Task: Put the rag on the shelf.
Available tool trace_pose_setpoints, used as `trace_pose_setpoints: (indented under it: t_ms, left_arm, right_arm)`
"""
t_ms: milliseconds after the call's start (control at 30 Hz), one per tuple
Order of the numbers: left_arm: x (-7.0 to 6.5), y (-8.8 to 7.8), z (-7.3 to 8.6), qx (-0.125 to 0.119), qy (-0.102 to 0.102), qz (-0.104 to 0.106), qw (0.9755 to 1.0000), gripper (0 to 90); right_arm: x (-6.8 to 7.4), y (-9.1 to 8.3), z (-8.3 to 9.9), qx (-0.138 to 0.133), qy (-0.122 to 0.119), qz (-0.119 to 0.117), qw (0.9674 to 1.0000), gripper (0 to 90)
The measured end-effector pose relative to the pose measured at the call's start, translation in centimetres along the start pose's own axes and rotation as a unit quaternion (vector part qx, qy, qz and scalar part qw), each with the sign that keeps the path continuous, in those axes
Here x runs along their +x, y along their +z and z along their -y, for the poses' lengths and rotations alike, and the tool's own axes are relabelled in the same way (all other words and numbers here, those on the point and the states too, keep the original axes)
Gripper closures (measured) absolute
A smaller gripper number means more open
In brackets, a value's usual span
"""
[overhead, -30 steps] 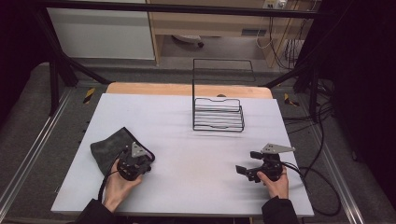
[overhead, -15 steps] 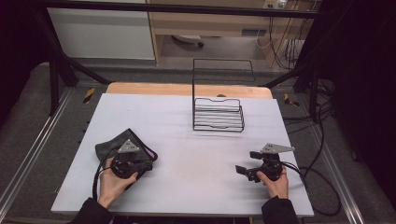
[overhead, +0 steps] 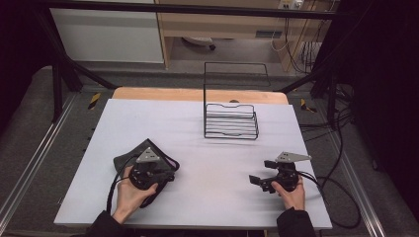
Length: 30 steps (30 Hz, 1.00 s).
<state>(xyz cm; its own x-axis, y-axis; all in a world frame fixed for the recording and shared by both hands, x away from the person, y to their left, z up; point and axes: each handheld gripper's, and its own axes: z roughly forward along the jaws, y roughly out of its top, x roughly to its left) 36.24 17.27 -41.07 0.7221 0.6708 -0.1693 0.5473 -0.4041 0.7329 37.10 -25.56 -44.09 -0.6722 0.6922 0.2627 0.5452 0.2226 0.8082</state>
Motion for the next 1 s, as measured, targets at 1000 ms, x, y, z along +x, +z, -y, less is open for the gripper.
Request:
trace_pose_setpoints:
  t_ms: [1000]
  left_arm:
    - [-8.9, 5.6, -3.1, 0.036, 0.085, 0.086, 0.992, 81.3]
  right_arm:
    - [0.0, -0.1, 0.0, 0.001, -0.001, 0.003, 1.0, 2.4]
